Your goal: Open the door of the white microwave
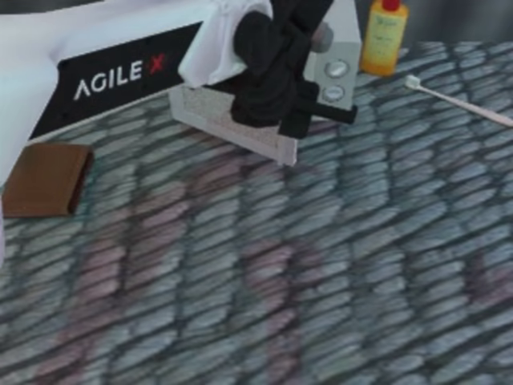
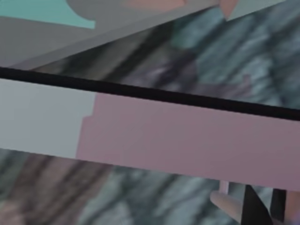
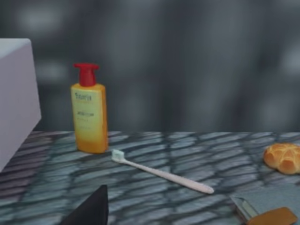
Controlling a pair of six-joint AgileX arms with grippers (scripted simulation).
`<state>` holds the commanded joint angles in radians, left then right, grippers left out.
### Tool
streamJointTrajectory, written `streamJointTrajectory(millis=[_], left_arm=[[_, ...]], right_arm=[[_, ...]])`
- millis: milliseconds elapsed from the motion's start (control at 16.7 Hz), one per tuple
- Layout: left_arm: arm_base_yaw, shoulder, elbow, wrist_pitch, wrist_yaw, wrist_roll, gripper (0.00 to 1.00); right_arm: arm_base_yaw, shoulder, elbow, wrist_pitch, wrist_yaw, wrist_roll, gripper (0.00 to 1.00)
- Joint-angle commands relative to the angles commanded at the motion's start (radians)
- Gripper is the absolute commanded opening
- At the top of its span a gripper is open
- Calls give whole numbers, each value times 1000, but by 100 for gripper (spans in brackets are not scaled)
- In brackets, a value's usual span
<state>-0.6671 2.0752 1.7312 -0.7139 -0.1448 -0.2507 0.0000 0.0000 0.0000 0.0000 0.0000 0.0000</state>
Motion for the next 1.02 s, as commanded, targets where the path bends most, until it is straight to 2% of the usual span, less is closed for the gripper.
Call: streamJointTrajectory(millis=[660, 1020], left_arm=[[0, 0, 0, 0, 0, 0, 0], [13, -53, -77, 35, 43, 70, 0]], right_arm=[[0, 0, 0, 0, 0, 0, 100], [0, 0, 0, 0, 0, 0, 100]])
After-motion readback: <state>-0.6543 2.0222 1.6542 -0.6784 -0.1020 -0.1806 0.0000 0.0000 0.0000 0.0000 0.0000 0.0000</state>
